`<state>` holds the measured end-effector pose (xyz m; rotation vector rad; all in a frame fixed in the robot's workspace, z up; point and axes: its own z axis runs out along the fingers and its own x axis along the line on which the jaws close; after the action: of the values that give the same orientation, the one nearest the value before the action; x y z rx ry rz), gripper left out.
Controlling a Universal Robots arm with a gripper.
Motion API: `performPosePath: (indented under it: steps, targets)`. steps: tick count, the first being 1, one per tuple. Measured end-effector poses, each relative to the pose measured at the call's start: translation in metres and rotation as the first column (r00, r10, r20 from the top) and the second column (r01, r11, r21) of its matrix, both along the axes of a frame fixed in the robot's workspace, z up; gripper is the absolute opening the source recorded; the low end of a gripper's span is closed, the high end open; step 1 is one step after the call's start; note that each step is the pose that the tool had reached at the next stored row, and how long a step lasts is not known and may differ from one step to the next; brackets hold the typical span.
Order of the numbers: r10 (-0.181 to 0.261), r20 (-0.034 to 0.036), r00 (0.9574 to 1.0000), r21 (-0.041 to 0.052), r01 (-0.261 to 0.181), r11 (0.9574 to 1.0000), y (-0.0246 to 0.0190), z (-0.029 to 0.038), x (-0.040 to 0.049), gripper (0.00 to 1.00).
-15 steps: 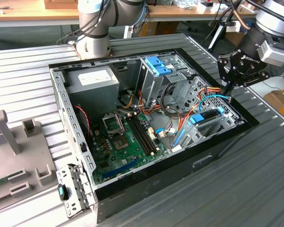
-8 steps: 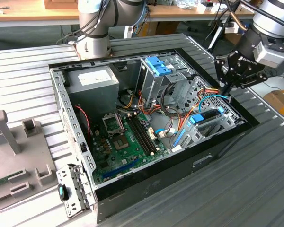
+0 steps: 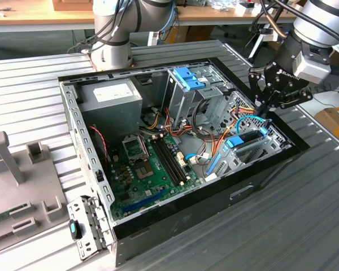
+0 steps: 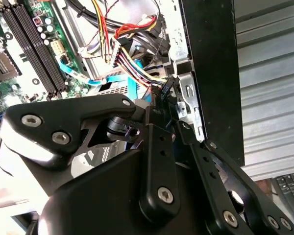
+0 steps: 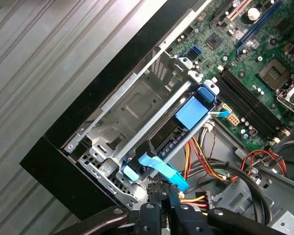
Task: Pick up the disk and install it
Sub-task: 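Insert the first disk wire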
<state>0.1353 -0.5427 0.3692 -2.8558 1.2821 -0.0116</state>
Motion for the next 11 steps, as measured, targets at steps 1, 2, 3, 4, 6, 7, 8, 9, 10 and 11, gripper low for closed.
performPosePath:
  steps: [1, 2, 3, 4, 6, 7, 8, 9, 10, 11]
  targets:
    - [-0.014, 0.0000, 0.9999, 0.0000, 0.014, 0.9999, 0.0000, -0.0001, -0.0002, 0.17]
    - [-0.021, 0.0000, 0.9998, -0.0001, 0.021, 0.9998, 0.0000, -0.0001, -0.0015, 0.17]
    - [-0.021, 0.0000, 0.9998, 0.0000, 0.021, 0.9998, 0.0000, -0.0001, -0.0015, 0.17]
    - [-0.021, 0.0000, 0.9998, 0.0002, 0.021, 0.9998, -0.0003, -0.0002, -0.0034, 0.17]
    - [-0.024, 0.0000, 0.9997, 0.0001, 0.024, 0.9997, -0.0004, -0.0003, -0.0065, 0.17]
    - [-0.027, 0.0000, 0.9996, 0.0000, 0.027, 0.9996, -0.0006, -0.0008, -0.0097, 0.17]
    - [-0.031, 0.0000, 0.9995, 0.0001, 0.031, 0.9995, -0.0006, -0.0014, -0.0127, 0.17]
    - [-0.035, 0.0001, 0.9994, 0.0001, 0.035, 0.9994, -0.0006, -0.0019, -0.0153, 0.17]
    - [-0.038, 0.0000, 0.9993, 0.0001, 0.038, 0.9993, -0.0006, -0.0023, -0.0167, 0.17]
    - [-0.041, 0.0000, 0.9992, 0.0002, 0.041, 0.9992, -0.0006, -0.0025, -0.0175, 0.17]
